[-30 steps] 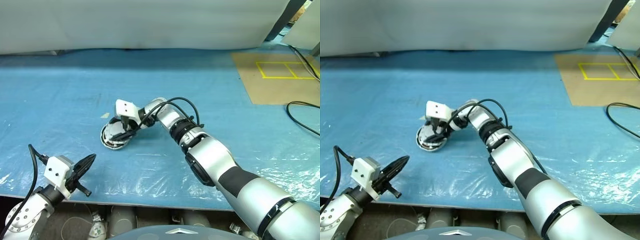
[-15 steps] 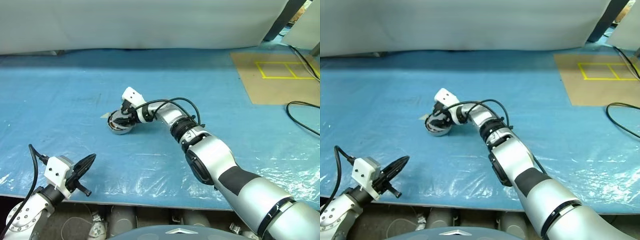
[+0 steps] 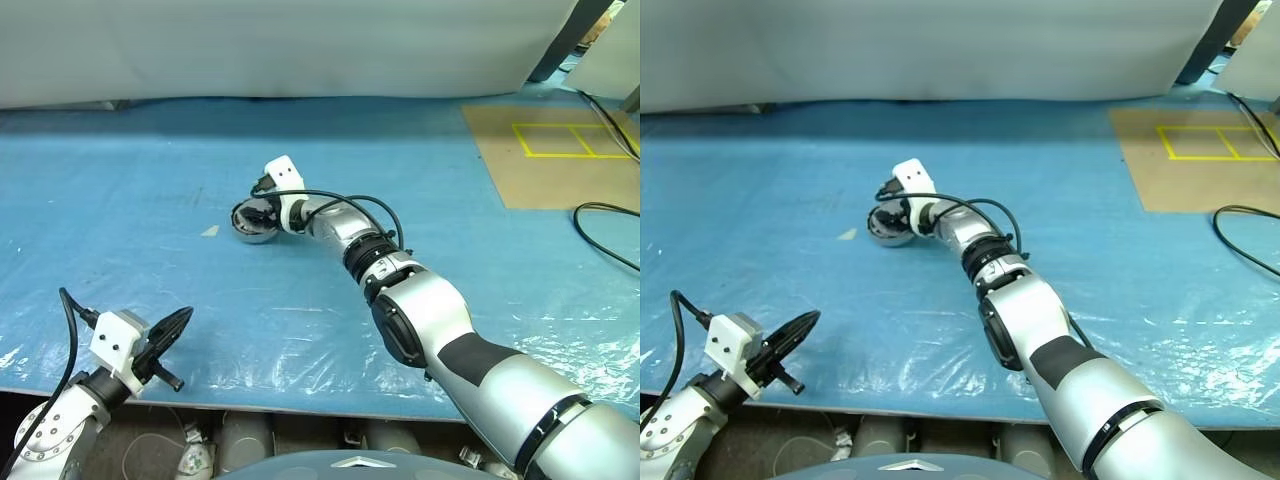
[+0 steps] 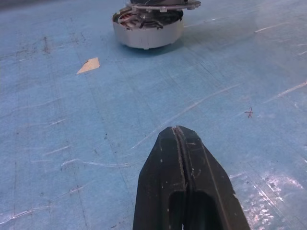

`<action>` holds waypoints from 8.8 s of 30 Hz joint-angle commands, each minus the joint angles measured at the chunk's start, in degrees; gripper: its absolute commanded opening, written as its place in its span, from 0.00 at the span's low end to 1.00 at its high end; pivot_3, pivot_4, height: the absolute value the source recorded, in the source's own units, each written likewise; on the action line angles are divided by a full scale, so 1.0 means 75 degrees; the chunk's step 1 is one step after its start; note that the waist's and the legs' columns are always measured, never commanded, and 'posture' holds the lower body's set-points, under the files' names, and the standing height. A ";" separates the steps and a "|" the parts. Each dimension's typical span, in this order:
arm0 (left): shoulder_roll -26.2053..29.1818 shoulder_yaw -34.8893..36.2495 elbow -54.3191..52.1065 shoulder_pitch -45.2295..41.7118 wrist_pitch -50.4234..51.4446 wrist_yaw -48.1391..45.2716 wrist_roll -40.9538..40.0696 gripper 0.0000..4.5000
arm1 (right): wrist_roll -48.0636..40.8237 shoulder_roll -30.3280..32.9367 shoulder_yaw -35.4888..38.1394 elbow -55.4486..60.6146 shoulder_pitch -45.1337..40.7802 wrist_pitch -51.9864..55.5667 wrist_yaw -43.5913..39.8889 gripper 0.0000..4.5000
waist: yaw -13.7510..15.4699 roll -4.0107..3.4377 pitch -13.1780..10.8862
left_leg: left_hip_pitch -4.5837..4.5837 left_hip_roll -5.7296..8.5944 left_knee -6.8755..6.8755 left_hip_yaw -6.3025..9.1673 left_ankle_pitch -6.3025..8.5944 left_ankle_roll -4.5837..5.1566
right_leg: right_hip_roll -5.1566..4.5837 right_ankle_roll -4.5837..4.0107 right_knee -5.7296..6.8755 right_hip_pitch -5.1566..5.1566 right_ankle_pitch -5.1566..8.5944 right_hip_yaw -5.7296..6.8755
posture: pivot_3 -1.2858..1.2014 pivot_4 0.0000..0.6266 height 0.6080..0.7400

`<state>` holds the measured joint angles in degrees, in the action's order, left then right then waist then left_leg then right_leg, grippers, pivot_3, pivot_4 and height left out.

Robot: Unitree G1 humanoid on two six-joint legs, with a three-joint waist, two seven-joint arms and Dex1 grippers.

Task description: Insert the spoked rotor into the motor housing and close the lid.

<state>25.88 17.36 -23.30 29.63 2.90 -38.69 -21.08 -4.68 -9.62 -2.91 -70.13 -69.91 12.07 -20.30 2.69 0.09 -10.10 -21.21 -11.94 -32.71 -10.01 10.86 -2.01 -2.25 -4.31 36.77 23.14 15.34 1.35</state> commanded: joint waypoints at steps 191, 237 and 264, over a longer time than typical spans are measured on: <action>-0.0082 -0.0501 0.0700 -0.1358 -0.0255 0.0361 0.0346 0.00 | 0.3068 0.1538 -0.3277 0.1198 0.2170 -0.0809 -0.6304 0.67 | -0.0043 -0.0070 0.0290 | 0.0177 0.0018 0.0042 0.0005 0.0018 0.0031 | -0.0015 0.0011 -0.0010 -0.0156 0.0039 -0.0016 | 0.52 0.24 1.00; -0.0407 -0.2717 0.2568 -0.3472 0.0605 0.0548 0.1523 0.00 | 0.0486 0.1267 -0.1369 0.2845 0.2103 -0.0765 -0.7041 0.67 | -0.0243 -0.0031 0.0316 | 0.0060 0.0008 0.0064 0.0016 0.0030 0.0016 | -0.0005 -0.0006 -0.0013 -0.0028 0.0054 0.0012 | 0.52 0.24 1.00; -0.0521 -0.2495 0.1949 -0.3183 0.1148 0.0418 0.0944 0.00 | 0.0680 0.1323 -0.2195 0.3978 0.2977 -0.1105 -0.6684 0.67 | -0.0219 0.0008 0.0214 | 0.0032 0.0010 0.0079 0.0014 0.0031 0.0013 | -0.0007 -0.0003 -0.0037 -0.0008 0.0054 0.0010 | 0.52 0.24 1.00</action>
<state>22.36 1.34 -6.96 6.18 11.29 -34.32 -14.22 0.92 2.02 -18.96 -40.77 -47.29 4.15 -71.57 1.05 0.14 -8.50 -20.95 -11.87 -32.12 -9.91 11.09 -1.92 -2.29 -4.33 36.50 23.08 15.74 1.43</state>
